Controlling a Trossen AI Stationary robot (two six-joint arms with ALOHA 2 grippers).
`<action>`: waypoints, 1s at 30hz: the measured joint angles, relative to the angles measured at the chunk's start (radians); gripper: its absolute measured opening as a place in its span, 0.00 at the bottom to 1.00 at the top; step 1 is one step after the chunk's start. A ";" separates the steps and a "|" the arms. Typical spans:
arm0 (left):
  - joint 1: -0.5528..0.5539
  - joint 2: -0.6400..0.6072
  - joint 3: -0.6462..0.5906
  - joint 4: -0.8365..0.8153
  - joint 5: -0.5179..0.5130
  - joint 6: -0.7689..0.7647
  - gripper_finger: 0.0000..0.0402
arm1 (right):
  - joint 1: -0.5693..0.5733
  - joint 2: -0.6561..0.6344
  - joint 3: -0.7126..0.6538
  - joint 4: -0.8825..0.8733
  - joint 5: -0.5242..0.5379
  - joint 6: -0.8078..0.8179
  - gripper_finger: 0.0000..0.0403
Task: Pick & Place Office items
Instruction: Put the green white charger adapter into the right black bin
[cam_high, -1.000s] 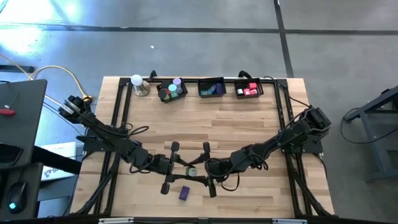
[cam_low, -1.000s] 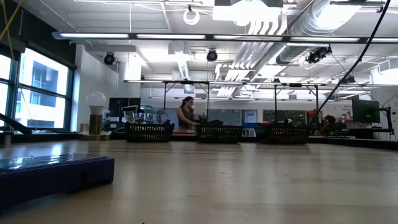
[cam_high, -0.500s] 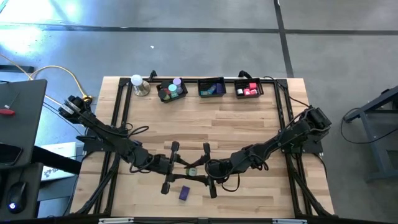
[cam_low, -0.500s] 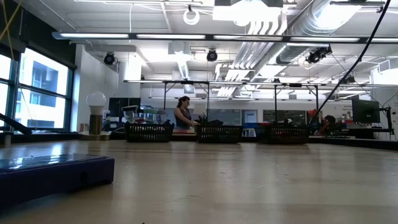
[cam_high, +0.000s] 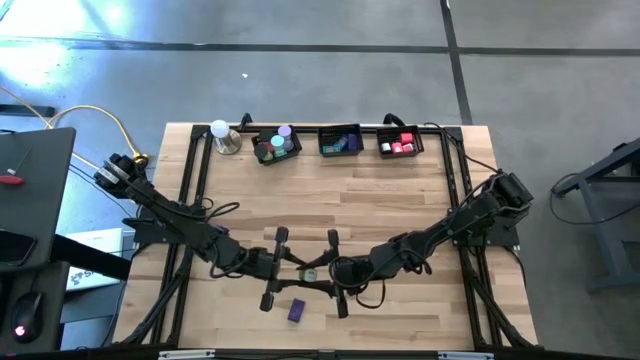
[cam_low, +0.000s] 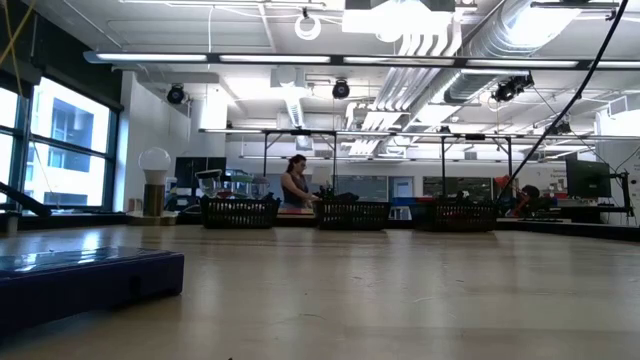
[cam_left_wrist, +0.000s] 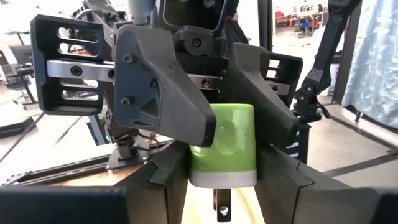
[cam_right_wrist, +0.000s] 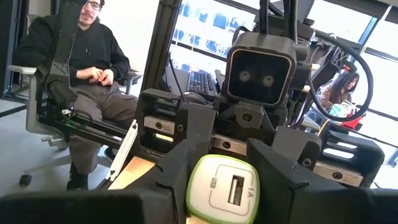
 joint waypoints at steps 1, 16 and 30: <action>0.000 0.000 0.000 -0.003 0.002 -0.009 0.37 | 0.000 0.000 0.000 -0.002 -0.001 -0.001 0.30; 0.000 -0.002 0.002 -0.067 -0.007 -0.111 0.59 | 0.035 0.001 -0.002 -0.077 0.168 0.016 0.30; -0.013 -0.002 0.003 -0.170 -0.106 -0.241 0.60 | 0.147 -0.005 -0.002 -0.352 0.770 0.108 0.30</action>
